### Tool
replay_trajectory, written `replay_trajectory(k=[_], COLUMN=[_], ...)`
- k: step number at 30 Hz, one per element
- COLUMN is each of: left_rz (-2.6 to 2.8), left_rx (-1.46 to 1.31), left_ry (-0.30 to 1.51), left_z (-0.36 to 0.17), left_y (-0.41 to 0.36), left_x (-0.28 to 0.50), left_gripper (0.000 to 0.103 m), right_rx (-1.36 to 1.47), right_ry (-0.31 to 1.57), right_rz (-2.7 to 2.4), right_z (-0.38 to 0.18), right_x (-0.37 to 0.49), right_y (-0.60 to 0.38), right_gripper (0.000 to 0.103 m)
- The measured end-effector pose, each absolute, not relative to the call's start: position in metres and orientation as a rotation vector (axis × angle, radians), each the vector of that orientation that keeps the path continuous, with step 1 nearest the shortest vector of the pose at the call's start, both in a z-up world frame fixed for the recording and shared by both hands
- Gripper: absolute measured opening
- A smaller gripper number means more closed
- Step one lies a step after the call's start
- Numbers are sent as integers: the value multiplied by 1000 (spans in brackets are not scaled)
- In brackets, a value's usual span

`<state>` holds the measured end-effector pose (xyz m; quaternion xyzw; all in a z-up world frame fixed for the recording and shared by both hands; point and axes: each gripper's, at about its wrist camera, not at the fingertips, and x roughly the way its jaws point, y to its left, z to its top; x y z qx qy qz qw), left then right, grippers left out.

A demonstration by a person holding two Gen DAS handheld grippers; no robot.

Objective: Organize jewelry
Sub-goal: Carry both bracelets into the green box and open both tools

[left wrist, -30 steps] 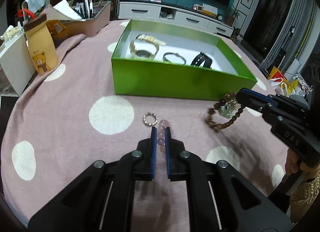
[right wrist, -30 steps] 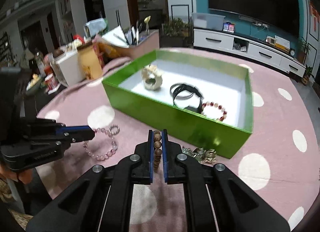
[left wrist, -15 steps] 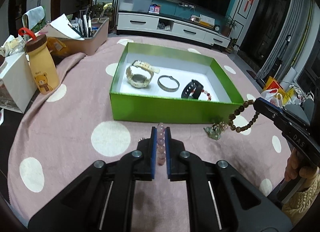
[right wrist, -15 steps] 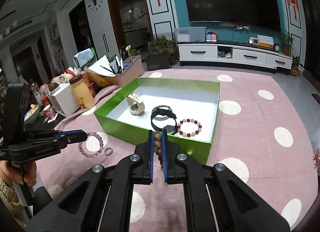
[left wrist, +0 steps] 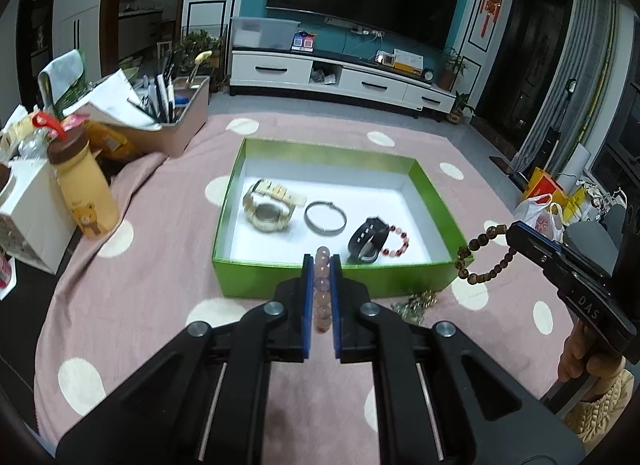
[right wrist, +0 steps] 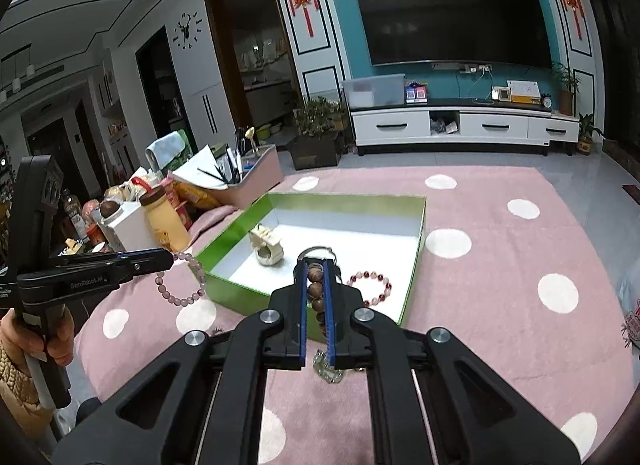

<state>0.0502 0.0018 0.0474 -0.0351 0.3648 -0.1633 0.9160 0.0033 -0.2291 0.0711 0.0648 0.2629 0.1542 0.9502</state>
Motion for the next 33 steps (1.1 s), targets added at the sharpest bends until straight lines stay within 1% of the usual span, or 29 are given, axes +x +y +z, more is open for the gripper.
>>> replay_trajectory(k=[7, 14, 21, 33], left_rz=[-344, -329, -309, -271], left_rx=[-45, -19, -23, -29], left_ry=[736, 755, 805, 887], left_z=[56, 53, 35, 3], left_y=[-11, -23, -28, -28], left_x=[71, 106, 137, 168], left_gripper=[7, 7, 7, 7], right_rx=[144, 165, 180, 164], right_ry=[514, 548, 599, 710], right_rz=[295, 275, 280, 267], right_z=[83, 83, 70, 34], right_x=[21, 51, 79, 113], right_y=[-242, -255, -255, -243], right_gripper=[7, 7, 7, 7])
